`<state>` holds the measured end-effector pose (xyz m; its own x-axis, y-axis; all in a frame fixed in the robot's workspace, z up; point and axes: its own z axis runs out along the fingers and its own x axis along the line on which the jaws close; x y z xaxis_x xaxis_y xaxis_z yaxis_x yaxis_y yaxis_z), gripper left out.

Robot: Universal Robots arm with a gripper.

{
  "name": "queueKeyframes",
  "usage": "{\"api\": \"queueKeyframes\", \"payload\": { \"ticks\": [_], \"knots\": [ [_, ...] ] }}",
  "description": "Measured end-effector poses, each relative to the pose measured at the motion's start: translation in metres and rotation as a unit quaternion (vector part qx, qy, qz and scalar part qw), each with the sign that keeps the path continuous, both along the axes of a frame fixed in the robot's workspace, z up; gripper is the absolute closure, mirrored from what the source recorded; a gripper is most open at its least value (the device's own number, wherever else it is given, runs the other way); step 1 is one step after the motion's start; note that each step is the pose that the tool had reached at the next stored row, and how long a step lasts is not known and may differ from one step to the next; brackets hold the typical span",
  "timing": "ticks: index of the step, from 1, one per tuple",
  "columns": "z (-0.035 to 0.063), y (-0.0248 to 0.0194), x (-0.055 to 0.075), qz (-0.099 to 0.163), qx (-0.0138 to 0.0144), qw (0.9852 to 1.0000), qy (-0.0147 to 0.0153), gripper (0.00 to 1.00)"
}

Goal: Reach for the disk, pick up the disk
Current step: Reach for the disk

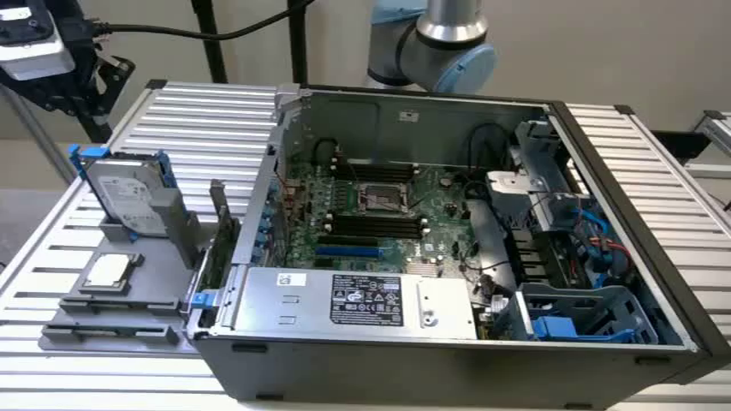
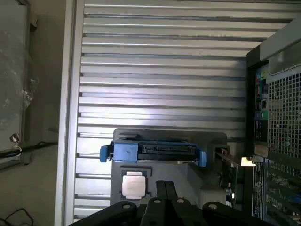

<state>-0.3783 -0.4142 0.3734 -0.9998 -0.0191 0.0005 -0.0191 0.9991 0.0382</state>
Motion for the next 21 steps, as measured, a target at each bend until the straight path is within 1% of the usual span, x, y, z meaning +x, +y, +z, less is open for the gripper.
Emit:
{"api": "queueKeyframes", "payload": {
  "ticks": [14, 16, 19, 21],
  "knots": [
    [0.0001, 0.0000, 0.000, 0.000, -0.0001, 1.0000, 0.0001, 0.89],
    [0.0000, 0.0004, -0.003, 0.000, -0.0001, 1.0000, -0.0004, 0.89],
    [-0.0007, 0.0016, -0.013, 0.000, 0.0000, 1.0000, -0.0009, 0.89],
    [-0.0013, 0.0047, -0.020, 0.000, -0.0001, 1.0000, -0.0011, 0.89]
  ]
}}
